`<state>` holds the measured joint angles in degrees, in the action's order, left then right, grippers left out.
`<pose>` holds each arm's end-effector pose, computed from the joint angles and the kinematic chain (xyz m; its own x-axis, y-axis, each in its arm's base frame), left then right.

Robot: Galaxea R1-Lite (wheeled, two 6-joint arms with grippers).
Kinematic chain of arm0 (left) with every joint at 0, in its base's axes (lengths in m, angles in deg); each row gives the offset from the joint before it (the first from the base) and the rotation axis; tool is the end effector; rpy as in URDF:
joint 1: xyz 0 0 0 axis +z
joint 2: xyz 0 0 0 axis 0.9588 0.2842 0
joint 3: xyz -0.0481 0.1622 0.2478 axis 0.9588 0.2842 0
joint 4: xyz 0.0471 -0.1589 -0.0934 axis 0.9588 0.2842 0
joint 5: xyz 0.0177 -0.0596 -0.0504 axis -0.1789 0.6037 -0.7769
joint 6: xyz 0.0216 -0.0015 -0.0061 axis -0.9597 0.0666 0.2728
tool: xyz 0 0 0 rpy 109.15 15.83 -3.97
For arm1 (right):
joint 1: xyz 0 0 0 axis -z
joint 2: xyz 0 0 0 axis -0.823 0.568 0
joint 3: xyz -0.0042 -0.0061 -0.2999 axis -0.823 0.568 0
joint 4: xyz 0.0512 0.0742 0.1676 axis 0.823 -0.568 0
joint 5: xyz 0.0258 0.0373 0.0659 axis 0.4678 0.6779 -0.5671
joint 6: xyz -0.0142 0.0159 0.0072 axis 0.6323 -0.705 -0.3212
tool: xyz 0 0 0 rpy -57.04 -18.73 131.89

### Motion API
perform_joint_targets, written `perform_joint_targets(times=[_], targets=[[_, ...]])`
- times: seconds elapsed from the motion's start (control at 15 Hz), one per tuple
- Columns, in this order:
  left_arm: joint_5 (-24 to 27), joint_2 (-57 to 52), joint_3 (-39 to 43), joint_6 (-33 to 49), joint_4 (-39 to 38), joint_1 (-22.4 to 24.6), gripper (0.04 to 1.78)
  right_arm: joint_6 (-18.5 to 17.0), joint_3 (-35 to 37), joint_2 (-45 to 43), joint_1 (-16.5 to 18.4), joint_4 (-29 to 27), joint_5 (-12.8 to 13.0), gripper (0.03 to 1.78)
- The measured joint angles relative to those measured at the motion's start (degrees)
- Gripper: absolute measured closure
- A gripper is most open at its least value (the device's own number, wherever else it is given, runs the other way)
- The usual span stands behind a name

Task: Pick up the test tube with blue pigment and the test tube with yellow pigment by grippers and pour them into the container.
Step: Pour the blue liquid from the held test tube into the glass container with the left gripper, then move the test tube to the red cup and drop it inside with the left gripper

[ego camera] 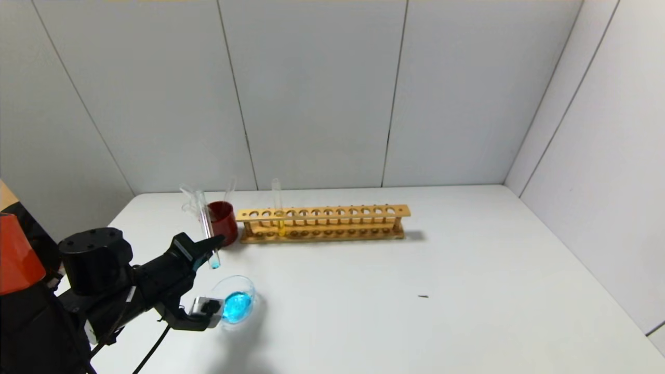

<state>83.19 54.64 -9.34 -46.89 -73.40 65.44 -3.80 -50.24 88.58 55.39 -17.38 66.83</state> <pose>0.2504 -0.0427 0.0787 0.8747 -0.4503 -0.1793 -0.0601 -0.4678 0.8818 -0.0228 0.0000 0.0750 1.0000 0.0039 -0.0047 -0.0039 1.0000 -0.0004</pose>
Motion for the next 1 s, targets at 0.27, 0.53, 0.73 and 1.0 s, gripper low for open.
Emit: perform_joint_targets(times=[0.27,0.53,0.73,1.0], targets=[[-12.64,-5.52,-0.33,14.54,0.00,-3.04,1.49,0.00,0.00,0.00,0.00,0.00,-0.02,0.06],[-30.33,-11.89,-6.96,29.32,4.94,-8.59,1.49,-0.02,0.00,0.00,0.00,0.00,-0.02,0.06],[-38.50,-19.25,-16.42,37.99,20.72,-9.81,1.49,-0.02,0.00,0.00,0.00,0.02,0.00,0.06],[-44.03,-26.44,-32.02,59.21,49.18,-10.45,1.49,-0.02,0.00,0.00,0.00,0.02,-0.02,0.06]])
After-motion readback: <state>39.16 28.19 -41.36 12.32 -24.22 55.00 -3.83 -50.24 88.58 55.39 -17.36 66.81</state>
